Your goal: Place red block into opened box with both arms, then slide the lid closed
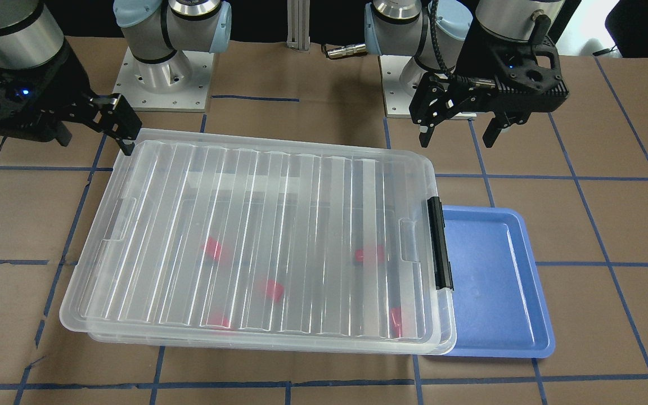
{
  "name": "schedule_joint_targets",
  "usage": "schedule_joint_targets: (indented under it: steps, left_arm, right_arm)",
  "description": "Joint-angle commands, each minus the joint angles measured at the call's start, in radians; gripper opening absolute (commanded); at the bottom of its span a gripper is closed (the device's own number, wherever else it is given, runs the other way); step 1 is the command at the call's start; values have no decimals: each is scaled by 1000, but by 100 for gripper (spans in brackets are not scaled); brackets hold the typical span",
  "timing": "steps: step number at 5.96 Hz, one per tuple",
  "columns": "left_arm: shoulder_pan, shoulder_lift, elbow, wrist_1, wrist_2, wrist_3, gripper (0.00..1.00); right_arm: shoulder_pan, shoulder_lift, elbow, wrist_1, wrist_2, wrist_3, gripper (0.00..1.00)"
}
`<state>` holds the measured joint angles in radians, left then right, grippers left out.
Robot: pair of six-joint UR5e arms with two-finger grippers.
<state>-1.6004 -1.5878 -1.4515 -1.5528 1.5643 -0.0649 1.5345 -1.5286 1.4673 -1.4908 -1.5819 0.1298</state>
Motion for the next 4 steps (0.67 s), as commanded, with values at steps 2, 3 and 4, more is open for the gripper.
schedule_joint_targets:
  steps: [2,3,4]
  left_arm:
    - [0,2,0,0,0,0,99]
    - [-1,5,-1,0,0,0,99]
    - [0,5,-1,0,-1,0,99]
  right_arm:
    - [55,7,-16,43,-4,73,100]
    - [53,7,-16,43,-4,70,100]
    - [53,7,-19,41,-4,65,100]
